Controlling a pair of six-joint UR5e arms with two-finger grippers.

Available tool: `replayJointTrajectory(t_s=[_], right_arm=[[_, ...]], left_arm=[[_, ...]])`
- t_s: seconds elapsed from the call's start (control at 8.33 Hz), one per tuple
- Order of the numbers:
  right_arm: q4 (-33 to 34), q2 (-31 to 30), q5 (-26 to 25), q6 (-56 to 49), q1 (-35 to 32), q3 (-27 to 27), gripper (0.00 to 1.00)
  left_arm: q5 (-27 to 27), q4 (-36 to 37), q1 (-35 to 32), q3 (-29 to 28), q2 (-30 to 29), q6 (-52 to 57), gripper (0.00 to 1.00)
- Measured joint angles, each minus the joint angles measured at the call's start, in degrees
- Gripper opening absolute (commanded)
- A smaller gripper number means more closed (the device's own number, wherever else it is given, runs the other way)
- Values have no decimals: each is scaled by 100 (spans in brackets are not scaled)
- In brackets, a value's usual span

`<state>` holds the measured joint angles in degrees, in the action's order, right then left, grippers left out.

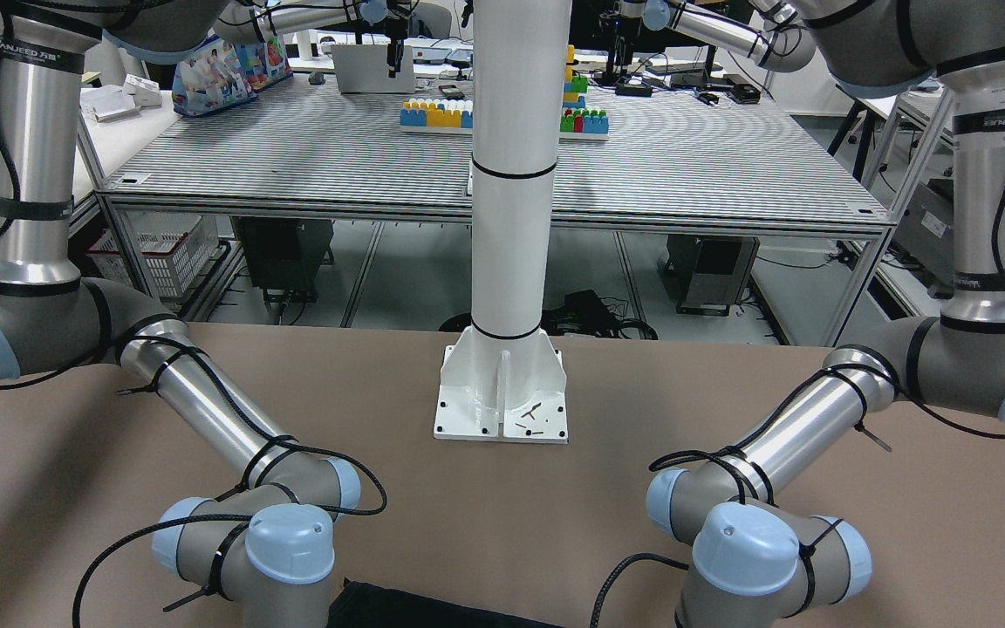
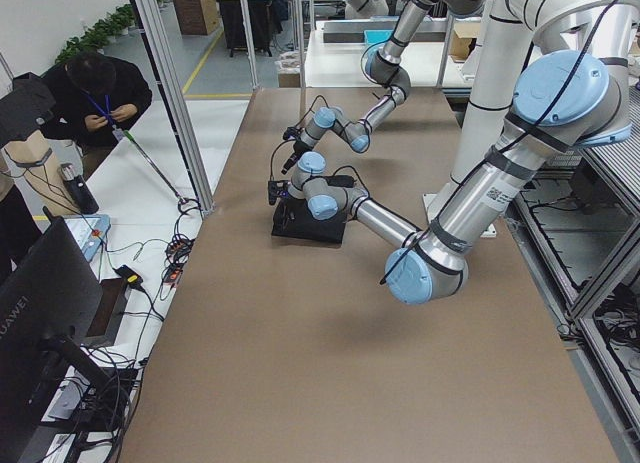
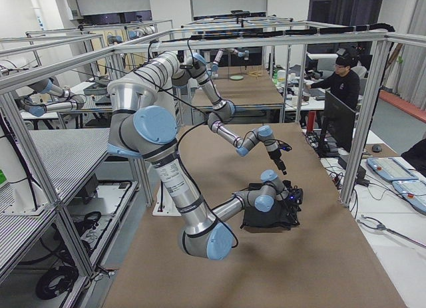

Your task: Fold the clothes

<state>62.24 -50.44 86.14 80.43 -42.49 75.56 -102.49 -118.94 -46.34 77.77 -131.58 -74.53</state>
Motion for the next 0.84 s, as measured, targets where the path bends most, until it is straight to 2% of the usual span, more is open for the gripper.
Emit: replayJointTrajectory(t_s=[0.24, 0.36, 0.6, 0.84], right_arm=[[119, -704, 239, -1290, -232, 460, 95], [295, -1143, 475, -2077, -432, 831, 95], [1024, -1966, 848, -3612, -992, 1692, 95], [1784, -2761, 920, -5470, -1809, 2443, 95]], left_arm=[[-203, -4, -403, 436, 768, 1221, 100], [-537, 0, -791, 620, 1199, 1962, 100], [-1172, 14, -1801, 776, 1961, 3619, 100], [-1353, 63, -2797, 795, 2549, 5323, 100]])
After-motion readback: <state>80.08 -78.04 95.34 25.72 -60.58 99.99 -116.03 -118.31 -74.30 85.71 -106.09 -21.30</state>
